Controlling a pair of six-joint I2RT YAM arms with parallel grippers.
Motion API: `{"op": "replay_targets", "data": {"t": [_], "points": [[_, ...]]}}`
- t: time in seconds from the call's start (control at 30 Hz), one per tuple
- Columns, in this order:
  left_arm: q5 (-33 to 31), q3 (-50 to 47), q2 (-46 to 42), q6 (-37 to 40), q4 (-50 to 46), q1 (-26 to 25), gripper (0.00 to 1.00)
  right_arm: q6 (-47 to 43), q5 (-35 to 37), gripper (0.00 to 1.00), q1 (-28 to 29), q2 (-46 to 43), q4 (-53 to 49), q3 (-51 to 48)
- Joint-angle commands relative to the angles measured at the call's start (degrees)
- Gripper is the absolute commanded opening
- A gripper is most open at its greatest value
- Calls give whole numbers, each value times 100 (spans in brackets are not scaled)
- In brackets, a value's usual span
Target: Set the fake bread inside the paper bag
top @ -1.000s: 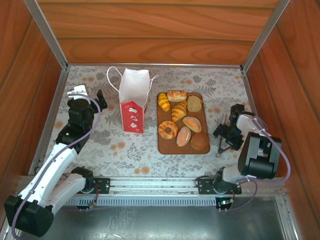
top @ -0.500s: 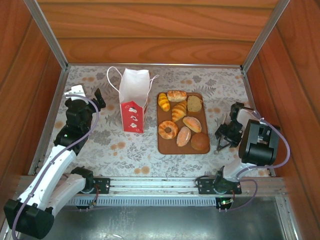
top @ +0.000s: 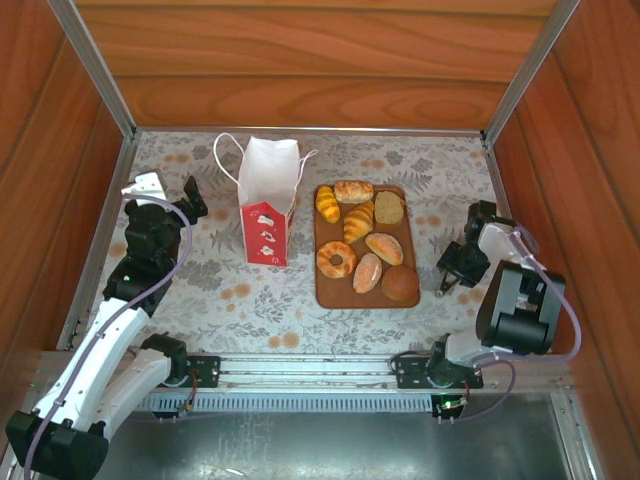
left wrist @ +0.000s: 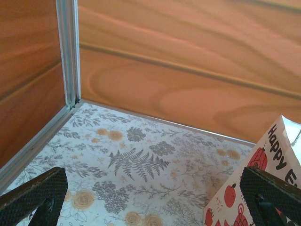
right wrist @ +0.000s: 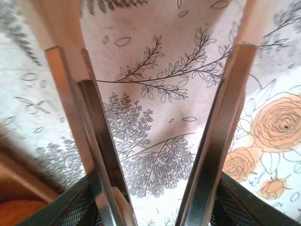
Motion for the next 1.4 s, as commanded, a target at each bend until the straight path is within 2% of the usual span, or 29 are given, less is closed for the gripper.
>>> {"op": "replay_targets", "data": {"t": [0.0,0.33,0.6,0.8,0.93,1.1,1.23,1.37], "points": [[-26,-44,-113,-40,135,53,99,-80,-60,56,-42,-394,-66,-102],[40,64,-203,-95,9,53,100,-273,-373,53,-38,-1321,-445,347],[355,720,-19,-260,-887,58,100,-478,-1093,53,-30,-2167,-461,662],[1119,1170,-123,-506,-1396,95,100,-865,-1694,53,47,-2376,-610,1188],[1514,1885,-27,-447,-2244,161,100,-1152,-2049,52,188,-2294,-815,1688],[2382,2585,421,-682,-2926,279,100,-1411,-2332,52,581,-2123,-1080,2236],[2930,2644,954,-900,-2963,365,100,-1445,-2634,53,897,-1924,-1324,2623],[3334,2673,1500,-1241,-2951,413,100,-1471,-2491,52,1278,-1747,-1533,2839]]}}
